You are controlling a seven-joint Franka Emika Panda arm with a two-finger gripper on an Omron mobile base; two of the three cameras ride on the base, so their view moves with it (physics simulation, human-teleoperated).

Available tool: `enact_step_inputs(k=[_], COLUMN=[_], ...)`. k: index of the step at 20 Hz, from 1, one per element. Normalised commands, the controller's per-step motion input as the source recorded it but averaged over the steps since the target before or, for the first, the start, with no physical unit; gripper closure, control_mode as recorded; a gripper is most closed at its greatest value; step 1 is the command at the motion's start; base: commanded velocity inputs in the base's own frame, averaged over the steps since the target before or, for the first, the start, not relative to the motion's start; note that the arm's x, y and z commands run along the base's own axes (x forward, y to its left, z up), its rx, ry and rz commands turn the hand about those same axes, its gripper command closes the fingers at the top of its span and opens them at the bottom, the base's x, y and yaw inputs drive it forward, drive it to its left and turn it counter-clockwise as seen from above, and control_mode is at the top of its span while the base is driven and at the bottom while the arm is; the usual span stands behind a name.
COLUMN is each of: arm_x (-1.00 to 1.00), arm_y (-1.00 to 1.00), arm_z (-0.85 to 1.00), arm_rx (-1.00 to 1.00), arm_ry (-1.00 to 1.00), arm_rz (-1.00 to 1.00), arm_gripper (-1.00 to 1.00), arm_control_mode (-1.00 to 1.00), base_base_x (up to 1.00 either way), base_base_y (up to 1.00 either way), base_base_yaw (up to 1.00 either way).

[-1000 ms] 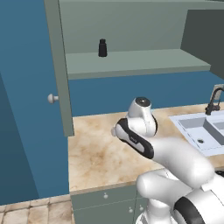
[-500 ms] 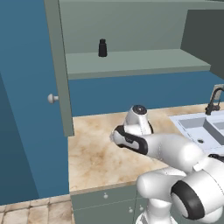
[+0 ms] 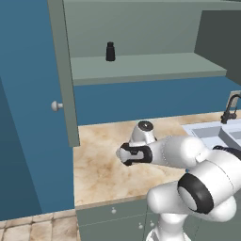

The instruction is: Pick the soap dispenser and bar soap from the cabinet and place them on the counter.

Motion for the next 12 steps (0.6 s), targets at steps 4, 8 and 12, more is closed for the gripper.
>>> enact_step_inputs(k=[4,8,12], arm_x=[0.07,0.1,0.08], arm_y=[0.0,0.0,0.0], arm_z=[-0.3,-0.32,-0.28], arm_rx=[-0.01,0.0,0.0], arm_ry=[0.0,0.0,0.0], arm_rz=[0.0,0.0,0.0], arm_gripper=[1.0,1.0,1.0], arm_control_mode=[-1.0,-1.0,-1.0], base_base_x=[0.0,0.0,0.0], base_base_y=[0.0,0.0,0.0], base_base_yaw=[0.0,0.0,0.0])
